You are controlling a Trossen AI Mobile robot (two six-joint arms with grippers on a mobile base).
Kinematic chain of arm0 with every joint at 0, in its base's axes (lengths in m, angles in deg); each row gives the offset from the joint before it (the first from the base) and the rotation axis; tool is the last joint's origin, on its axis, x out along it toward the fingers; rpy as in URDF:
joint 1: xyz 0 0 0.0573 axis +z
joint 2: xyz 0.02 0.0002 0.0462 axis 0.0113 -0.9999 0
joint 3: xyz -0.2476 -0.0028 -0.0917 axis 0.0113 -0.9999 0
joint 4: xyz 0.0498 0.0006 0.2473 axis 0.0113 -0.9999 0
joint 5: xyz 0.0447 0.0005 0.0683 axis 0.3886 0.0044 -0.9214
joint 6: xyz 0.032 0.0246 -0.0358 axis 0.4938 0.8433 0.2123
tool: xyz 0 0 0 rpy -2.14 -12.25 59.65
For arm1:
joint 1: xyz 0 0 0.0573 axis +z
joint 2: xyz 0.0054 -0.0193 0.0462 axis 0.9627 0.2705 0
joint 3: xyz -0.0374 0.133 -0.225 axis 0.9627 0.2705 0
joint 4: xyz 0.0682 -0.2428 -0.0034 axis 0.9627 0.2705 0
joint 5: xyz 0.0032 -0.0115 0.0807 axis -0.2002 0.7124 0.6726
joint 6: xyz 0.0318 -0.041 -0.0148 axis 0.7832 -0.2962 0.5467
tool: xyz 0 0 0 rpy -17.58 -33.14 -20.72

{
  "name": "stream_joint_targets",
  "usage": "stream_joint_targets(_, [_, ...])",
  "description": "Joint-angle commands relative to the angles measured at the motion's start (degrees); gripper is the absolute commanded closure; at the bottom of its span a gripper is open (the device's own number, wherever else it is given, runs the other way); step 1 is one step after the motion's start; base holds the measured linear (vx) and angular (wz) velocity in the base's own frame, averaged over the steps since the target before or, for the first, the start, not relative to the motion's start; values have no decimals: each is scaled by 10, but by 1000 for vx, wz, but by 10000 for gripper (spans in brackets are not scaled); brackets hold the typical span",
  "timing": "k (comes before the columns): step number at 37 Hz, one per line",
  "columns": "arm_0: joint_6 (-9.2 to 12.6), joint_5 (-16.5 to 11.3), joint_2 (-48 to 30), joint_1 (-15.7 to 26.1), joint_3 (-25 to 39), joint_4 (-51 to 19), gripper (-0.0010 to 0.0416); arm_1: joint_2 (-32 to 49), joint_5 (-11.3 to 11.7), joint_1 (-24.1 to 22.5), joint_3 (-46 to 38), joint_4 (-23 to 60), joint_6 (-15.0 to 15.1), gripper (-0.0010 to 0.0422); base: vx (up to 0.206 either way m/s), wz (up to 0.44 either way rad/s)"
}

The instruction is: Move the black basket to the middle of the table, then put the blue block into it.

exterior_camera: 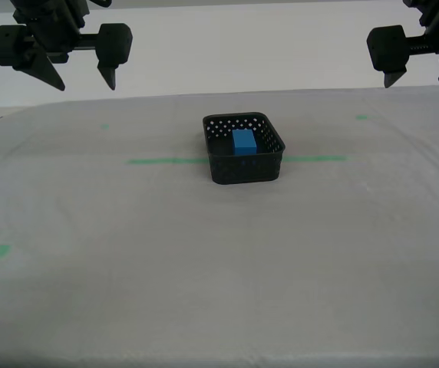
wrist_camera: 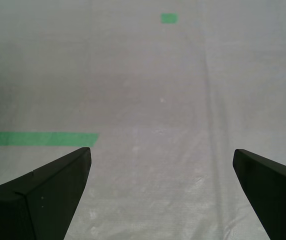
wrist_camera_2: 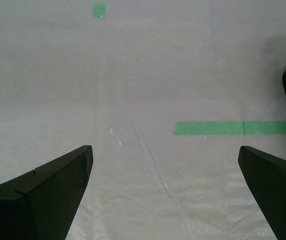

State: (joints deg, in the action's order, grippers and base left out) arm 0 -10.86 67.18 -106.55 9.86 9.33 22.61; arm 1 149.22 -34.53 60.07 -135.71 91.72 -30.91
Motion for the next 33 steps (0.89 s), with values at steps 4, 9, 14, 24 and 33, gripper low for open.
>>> stream_joint_targets(4, [0, -1, 0, 0, 0, 1, 7, 0, 1, 0, 0, 0, 2, 12, 0, 0])
stream_joint_targets(9, [0, -1, 0, 0, 0, 1, 7, 0, 1, 0, 0, 0, 2, 12, 0, 0])
stream_joint_targets(14, [0, -1, 0, 0, 0, 1, 7, 0, 1, 0, 0, 0, 2, 12, 0, 0])
stream_joint_targets(24, [0, -1, 0, 0, 0, 1, 7, 0, 1, 0, 0, 0, 2, 12, 0, 0])
stream_joint_targets(33, [0, -1, 0, 0, 0, 1, 7, 0, 1, 0, 0, 0, 2, 12, 0, 0])
